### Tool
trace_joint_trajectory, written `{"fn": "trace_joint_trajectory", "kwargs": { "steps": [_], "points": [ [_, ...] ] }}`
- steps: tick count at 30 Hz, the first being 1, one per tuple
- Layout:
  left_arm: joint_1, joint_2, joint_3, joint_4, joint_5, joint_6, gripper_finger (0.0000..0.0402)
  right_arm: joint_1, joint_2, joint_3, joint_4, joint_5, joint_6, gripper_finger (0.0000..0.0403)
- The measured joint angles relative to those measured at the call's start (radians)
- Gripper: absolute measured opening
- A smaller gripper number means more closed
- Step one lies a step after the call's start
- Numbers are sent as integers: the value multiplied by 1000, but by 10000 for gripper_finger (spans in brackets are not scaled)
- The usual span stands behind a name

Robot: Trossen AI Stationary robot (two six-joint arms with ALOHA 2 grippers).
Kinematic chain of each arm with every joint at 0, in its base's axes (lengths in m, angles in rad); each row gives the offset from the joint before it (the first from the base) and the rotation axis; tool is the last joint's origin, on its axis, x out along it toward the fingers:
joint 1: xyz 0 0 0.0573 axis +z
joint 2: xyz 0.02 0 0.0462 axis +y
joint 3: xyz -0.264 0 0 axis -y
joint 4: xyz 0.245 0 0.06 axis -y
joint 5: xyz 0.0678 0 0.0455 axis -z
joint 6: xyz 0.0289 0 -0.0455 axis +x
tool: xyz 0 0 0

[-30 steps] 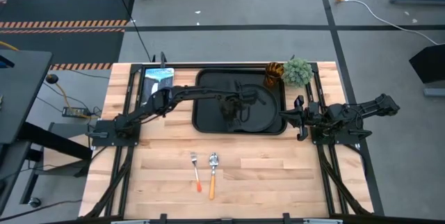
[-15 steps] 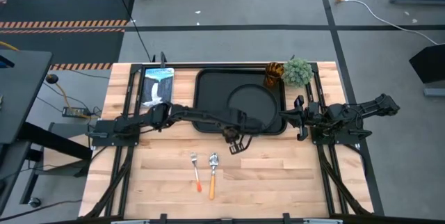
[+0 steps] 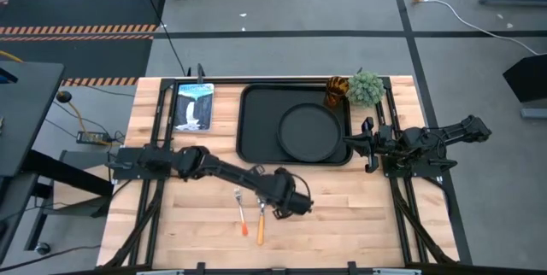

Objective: Pick and place plate/cup/fork/spoon on tray
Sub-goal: Put the orange fork on the left side of the black tray

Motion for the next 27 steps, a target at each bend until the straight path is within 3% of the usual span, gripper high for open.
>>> {"fn": "trace_joint_trajectory", "kwargs": {
  "steps": [7,11,15,19,27],
  "points": [
    [-75,0,-12,2,-164,-110,11,0,0,0,0,0,0,34],
    [-112,-6,-121,1,-152,-201,6,0,0,0,0,0,0,34],
    [-145,-37,-293,0,-63,-321,5,0,0,0,0,0,0,34],
    [-181,-128,-425,3,-31,-492,5,0,0,0,1,0,0,34],
    [-242,-360,-588,85,-129,-798,5,0,0,0,0,0,0,34]
  ]
}}
